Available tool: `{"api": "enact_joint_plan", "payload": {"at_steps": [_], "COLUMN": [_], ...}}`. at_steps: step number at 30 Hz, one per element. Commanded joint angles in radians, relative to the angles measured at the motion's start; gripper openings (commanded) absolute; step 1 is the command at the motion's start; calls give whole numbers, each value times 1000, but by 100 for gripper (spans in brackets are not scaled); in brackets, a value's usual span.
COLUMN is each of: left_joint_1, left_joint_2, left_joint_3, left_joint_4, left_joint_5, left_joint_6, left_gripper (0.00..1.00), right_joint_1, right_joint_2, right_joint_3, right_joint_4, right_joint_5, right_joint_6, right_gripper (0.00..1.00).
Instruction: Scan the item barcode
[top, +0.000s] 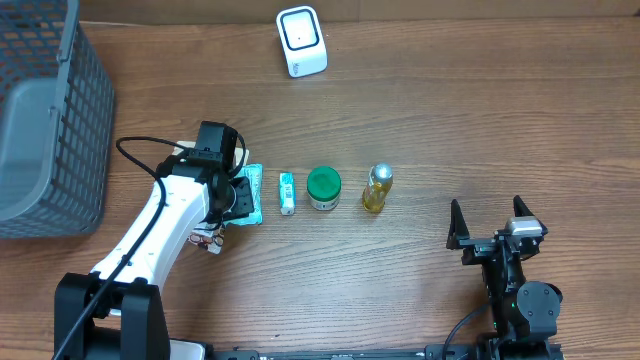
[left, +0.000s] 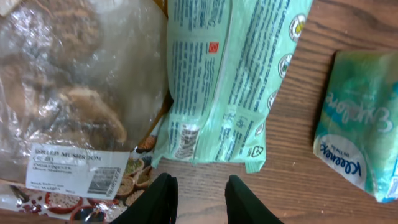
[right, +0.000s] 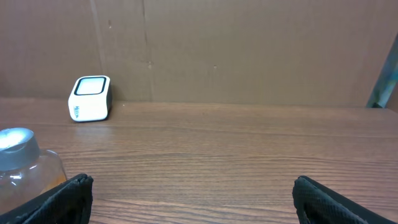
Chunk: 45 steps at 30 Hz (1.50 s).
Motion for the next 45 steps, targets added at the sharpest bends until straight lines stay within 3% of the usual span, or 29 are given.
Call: {"api": "enact_joint_plan", "payload": {"at_steps": [1,14,23,38,43,45], "left_joint_1": [4,4,4,19,25,22], "left_joint_2": [10,108,204,119,24,10], "left_joint_3": [-12,-15,-15,49,139,145], "left_joint_4": [-5,53,75,48,21,32], "left_joint_5": [18,15,-11,56,57,56], "left_joint_6": [-4,-15,-14,-12,-15,-15], "left_gripper": [29,30,38,47,59,59], "right_joint_1": [0,0,0,0,0,0], "right_joint_2": [-2,-2,-2,-2,-2,-2], "right_joint_3": [-11,-11,-11,-11,-11,-11], "right_joint_4": [5,5,6,5,5,5], "right_joint_5": [-5,-5,-5,-5,-5,-5], "right_joint_6": [-1,-1,-1,-1,-1,-1], "right_gripper": [100,100,100,100,100,100]}}
